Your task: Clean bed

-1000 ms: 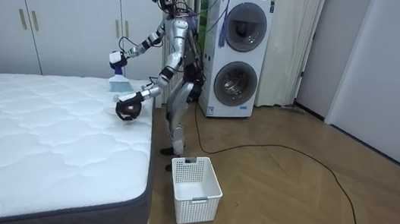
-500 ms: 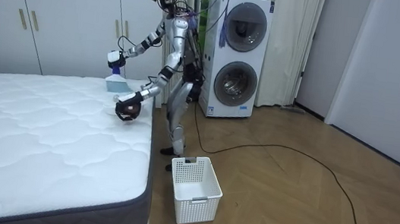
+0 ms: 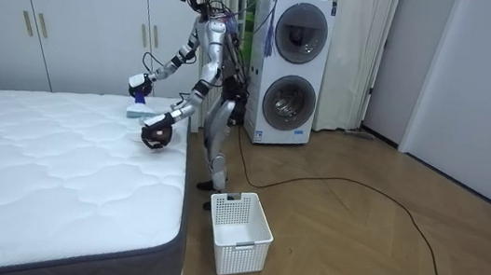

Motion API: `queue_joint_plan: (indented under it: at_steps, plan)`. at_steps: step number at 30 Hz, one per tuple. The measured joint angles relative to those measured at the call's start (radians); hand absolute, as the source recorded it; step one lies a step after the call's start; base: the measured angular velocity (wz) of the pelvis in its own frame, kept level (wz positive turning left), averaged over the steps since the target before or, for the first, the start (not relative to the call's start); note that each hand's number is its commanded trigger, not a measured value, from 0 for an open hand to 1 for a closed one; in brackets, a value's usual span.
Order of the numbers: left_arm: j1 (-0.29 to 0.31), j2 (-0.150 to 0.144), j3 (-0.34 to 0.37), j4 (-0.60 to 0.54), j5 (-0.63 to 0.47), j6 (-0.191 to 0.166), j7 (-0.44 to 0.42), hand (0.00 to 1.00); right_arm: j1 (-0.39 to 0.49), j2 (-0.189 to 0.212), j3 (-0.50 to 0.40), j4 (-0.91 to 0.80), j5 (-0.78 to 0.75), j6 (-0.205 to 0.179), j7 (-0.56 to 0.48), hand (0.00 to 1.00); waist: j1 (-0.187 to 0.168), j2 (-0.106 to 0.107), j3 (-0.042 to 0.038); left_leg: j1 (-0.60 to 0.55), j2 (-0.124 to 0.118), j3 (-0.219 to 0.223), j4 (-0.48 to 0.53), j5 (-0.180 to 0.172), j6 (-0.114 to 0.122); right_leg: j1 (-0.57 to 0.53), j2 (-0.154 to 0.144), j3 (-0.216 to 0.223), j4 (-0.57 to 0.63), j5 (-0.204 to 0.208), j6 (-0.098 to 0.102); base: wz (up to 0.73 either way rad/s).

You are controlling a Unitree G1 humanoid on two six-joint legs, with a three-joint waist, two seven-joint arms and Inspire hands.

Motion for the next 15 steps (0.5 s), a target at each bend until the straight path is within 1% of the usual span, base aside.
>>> queue_joint_plan:
  at_steps: [4,7,9,10,11,12,13,15]
  plan:
    - [0.0,-0.006,0.0,-0.008,0.0,0.009,-0.029,1.0,0.001,0.005,0.0,-0.019,0.032,0.0,0.0,1.0,0.0,0.005,-0.0011,0.001,-0.001,0.0,0.002,0.0,0.0,0.001,0.001,0.0,0.0,0.0,0.0,0.0]
    - [0.0,-0.014,0.001,-0.018,0.0,0.02,-0.049,1.0,0.001,0.019,0.0,-0.029,0.03,0.001,0.0,1.0,0.001,0.018,-0.0029,0.002,-0.002,0.0,-0.002,0.001,0.0,0.002,0.002,0.002,0.001,0.0,0.0,0.0]
    - [0.0,-0.021,0.0,-0.019,0.0,0.021,-0.054,1.0,0.002,0.04,0.0,-0.03,0.027,0.001,0.002,1.0,-0.001,0.032,-0.0077,0.003,-0.005,-0.002,-0.004,0.005,-0.001,0.002,0.001,0.001,0.002,0.0,0.0,0.02]
    - [0.0,-0.023,0.0,-0.019,0.0,0.021,-0.056,1.0,0.002,0.044,0.0,-0.03,0.028,0.001,0.003,1.0,-0.001,0.036,-0.0089,0.003,-0.006,-0.003,-0.006,0.007,-0.001,0.002,0.001,0.001,0.002,0.0,0.0,0.06]
    - [0.0,-0.029,0.0,-0.019,0.0,0.021,-0.058,1.0,0.003,0.049,0.0,-0.035,0.029,0.001,0.006,1.0,0.0,0.041,-0.0094,0.008,-0.011,-0.005,-0.015,0.012,-0.001,0.004,-0.002,0.0,0.002,0.0,0.0,0.08]
    - [0.001,-0.038,0.0,-0.018,0.0,0.025,-0.059,1.0,0.007,0.052,0.0,-0.046,0.03,0.001,0.009,1.0,-0.001,0.046,-0.0088,0.015,-0.015,-0.008,-0.022,0.017,-0.002,0.008,-0.011,-0.001,0.003,0.0,0.0,0.08]
    - [0.001,-0.043,0.0,-0.018,0.0,0.029,-0.059,1.0,0.011,0.053,0.0,-0.055,0.03,0.001,0.011,1.0,-0.001,0.048,-0.0095,0.019,-0.017,-0.009,-0.028,0.019,-0.002,0.009,-0.012,-0.001,0.003,0.0,0.0,0.08]
    - [0.001,-0.051,-0.001,-0.017,0.0,0.034,-0.06,1.0,0.021,0.069,0.0,-0.071,0.031,0.0,0.012,1.0,-0.001,0.05,-0.0088,0.029,-0.019,-0.009,-0.037,0.024,-0.004,0.016,-0.014,-0.001,0.003,0.0,0.0,0.04]
